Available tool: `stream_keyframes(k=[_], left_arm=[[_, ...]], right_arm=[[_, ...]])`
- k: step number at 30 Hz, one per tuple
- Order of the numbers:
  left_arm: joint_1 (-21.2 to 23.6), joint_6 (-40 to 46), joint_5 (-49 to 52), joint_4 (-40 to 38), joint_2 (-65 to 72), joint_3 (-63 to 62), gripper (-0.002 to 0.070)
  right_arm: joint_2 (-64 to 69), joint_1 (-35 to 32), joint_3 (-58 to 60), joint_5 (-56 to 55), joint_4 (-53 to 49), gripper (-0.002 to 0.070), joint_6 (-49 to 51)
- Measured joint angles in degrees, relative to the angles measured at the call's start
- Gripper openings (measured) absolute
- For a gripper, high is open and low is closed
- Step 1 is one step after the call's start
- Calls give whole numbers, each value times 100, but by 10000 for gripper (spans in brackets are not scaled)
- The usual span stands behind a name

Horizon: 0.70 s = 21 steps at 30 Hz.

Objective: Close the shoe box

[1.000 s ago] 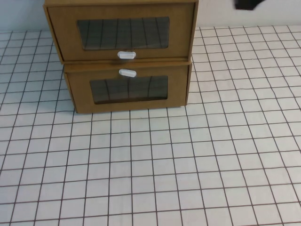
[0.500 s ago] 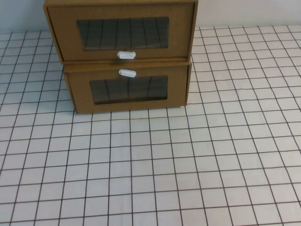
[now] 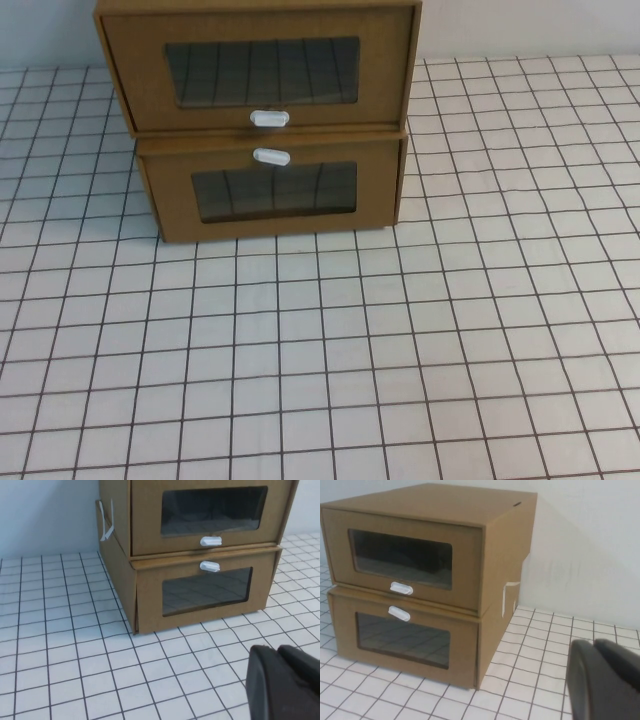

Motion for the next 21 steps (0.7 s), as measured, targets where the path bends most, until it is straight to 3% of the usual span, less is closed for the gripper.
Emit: stream_keyframes(k=[17, 21], left_arm=[[0, 14, -250, 13, 387, 28, -4], [0, 266, -1135, 293, 387, 279, -4]], right_arm=[[146, 0, 13, 1370, 13, -13, -9], [146, 0, 13, 1841, 2, -13, -13]])
